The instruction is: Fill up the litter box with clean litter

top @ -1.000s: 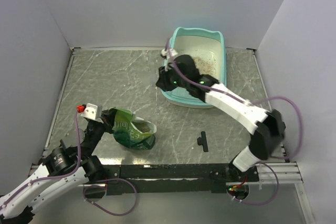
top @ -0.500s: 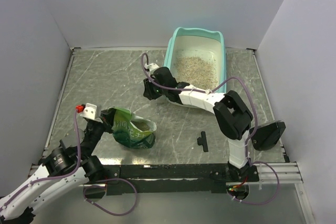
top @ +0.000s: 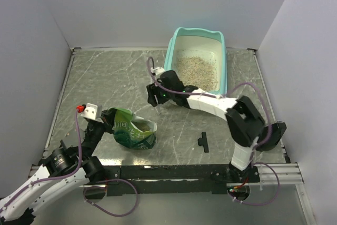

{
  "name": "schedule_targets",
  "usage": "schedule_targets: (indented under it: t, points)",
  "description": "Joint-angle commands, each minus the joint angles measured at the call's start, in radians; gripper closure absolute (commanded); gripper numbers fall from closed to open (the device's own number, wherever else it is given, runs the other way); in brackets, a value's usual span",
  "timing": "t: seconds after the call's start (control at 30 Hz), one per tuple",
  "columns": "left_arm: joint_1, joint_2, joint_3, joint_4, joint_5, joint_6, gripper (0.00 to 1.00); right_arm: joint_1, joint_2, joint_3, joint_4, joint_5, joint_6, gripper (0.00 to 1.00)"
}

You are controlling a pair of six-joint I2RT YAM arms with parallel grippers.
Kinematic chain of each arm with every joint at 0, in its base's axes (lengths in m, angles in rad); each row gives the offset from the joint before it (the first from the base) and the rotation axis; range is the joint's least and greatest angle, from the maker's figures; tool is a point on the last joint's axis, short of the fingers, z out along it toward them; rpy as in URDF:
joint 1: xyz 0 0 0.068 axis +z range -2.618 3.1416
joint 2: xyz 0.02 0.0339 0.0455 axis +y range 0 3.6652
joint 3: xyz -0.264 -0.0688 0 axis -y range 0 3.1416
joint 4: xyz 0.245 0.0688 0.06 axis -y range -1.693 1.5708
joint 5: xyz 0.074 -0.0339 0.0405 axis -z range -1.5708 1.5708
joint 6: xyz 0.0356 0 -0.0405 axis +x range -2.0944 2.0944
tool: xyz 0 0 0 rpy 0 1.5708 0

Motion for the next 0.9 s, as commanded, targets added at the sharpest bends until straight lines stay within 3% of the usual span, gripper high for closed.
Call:
schedule_targets:
  t: [0.0,0.37,0.53,0.77,0.87]
  points:
    - [0.011,0.001,0.034,0.033,-0.014,0.007,0.99,0.001,-0.273,-0.076,-0.02,0.03,-0.052,0.29]
    - [0.023,-0.016,0.041,0.03,0.029,0.005,0.99,0.02,-0.799,-0.279,-0.251,0.048,-0.243,0.18]
    - [0.026,-0.007,0.046,0.022,0.035,0.0,0.99,0.029,-1.02,-0.46,-0.186,-0.2,-0.292,0.07]
    - [0.031,-0.015,0.044,0.024,0.046,0.0,0.99,0.091,-1.075,-0.59,-0.062,-0.315,-0.223,0.02]
    - [0.031,-0.013,0.044,0.024,0.049,-0.001,0.99,0.121,-1.042,-0.641,0.077,-0.354,-0.151,0.01]
